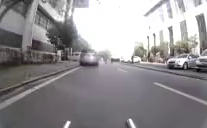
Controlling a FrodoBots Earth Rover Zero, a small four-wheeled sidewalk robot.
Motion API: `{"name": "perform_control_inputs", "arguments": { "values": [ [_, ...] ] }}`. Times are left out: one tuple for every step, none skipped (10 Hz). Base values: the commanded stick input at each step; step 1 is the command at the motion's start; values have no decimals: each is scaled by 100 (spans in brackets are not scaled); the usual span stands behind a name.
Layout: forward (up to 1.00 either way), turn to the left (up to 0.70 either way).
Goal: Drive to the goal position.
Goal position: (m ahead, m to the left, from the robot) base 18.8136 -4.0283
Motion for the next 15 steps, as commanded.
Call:
{"name": "perform_control_inputs", "arguments": {
  "values": [
    [70, -14],
    [70, -14],
    [70, -14],
    [70, -14],
    [70, -14],
    [70, -14],
    [70, -12],
    [70, -4],
    [70, -1],
    [70, 0],
    [70, 0],
    [70, 0],
    [70, 0],
    [70, 0],
    [70, 0]
  ]
}}
